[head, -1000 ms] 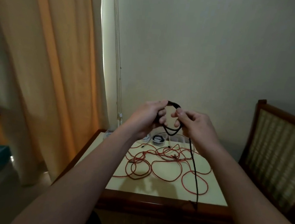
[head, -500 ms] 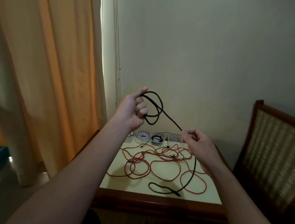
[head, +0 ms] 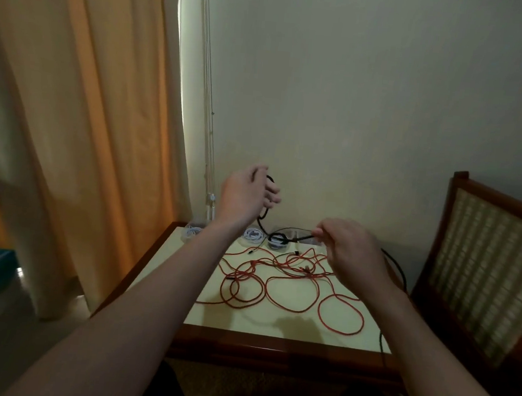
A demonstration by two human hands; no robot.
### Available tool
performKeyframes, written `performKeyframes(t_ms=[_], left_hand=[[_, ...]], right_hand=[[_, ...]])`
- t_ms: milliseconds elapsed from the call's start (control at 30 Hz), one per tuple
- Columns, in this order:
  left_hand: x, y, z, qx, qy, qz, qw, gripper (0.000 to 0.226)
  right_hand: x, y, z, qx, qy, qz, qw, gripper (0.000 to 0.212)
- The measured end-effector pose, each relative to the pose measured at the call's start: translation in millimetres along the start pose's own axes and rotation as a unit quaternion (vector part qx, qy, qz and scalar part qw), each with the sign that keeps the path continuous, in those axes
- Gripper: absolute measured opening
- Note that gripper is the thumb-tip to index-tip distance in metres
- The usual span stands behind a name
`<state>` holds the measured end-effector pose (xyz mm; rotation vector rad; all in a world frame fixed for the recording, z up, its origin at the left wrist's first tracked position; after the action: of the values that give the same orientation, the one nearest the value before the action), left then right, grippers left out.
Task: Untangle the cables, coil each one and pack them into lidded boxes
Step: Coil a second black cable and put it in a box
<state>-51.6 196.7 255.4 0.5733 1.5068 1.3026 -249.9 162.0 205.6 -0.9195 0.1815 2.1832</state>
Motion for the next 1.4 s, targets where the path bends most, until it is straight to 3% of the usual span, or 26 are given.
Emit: performKeyframes(t_ms=[100,167,300,400,467,533,633,700,767,867,967,1067,1167,1233,1400], left_hand=[[10.1,-2.6,-22.2,-0.107,-0.075,-0.022,0.991,0.035],[17.0,-5.7,-34.3,-0.085,-0.137,-0.001,0.987,0.034],[28.0,-11.4,-47.0,0.063,-0.243,0.112,0.961,0.028],[32.2,-7.4,-51.8,0.199,-0.264,0.193,0.924,0.029],[33.5,-4.8,-53.4,0.266,-0.269,0.217,0.9,0.036],[34.1,-3.5,-53.1,0.325,-0.272,0.229,0.876,0.039],[33.0,-3.2,-52.8,0.38,-0.262,0.226,0.858,0.019],[30.3,-7.4,-53.6,0.383,-0.242,0.233,0.86,0.016],[27.7,-12.5,-52.0,0.372,-0.221,0.234,0.87,0.025],[24.7,-14.0,-48.5,0.319,-0.226,0.191,0.9,0.01],[26.2,-13.6,-46.6,0.265,-0.234,0.166,0.921,0.019],[30.4,-11.3,-49.0,0.255,-0.254,0.189,0.914,0.016],[30.8,-12.4,-52.3,0.297,-0.255,0.233,0.89,0.043],[28.6,-14.4,-54.5,0.316,-0.236,0.236,0.888,0.049],[25.6,-16.9,-53.9,0.322,-0.198,0.159,0.912,0.018]], right_hand=[[-11.1,-16.4,8.9,0.005,0.035,0.046,0.998,0.026],[-18.5,-22.1,13.2,-0.011,0.045,0.06,0.997,0.03],[-26.7,-23.1,22.8,-0.071,0.072,0.04,0.994,0.037],[-26.5,-16.6,28.2,-0.174,0.092,-0.065,0.978,0.034],[-24.3,-11.8,27.8,-0.235,0.076,-0.16,0.956,0.04],[-23.0,-10.5,17.9,-0.297,-0.001,-0.244,0.923,0.052],[-15.9,-17.2,0.1,-0.462,-0.099,-0.328,0.818,0.074],[-14.4,-19.7,-2.1,-0.518,-0.108,-0.329,0.782,0.079],[-15.0,-20.3,0.4,-0.502,-0.098,-0.293,0.808,0.072],[-15.6,-19.2,4.2,-0.462,-0.061,-0.267,0.844,0.054],[-17.0,-21.2,6.7,-0.419,-0.032,-0.258,0.87,0.046],[-19.2,-25.6,7.7,-0.372,-0.025,-0.23,0.899,0.044],[-21.1,-33.2,8.6,-0.337,-0.03,-0.192,0.921,0.045],[-22.3,-35.1,8.6,-0.336,-0.025,-0.183,0.923,0.045],[-22.6,-35.6,7.9,-0.336,-0.01,-0.172,0.926,0.049]])
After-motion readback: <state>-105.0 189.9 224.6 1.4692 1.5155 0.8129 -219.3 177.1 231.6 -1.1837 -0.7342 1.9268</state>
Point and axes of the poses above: each hand's wrist, its own x-axis away from the middle knuckle, its own z-axis out of the back of the hand, y = z × x, the point moved 5 cm from there along -x, towards the middle knuckle, and after that the axes turned 3 degrees about -y, right-handed, at the moved point
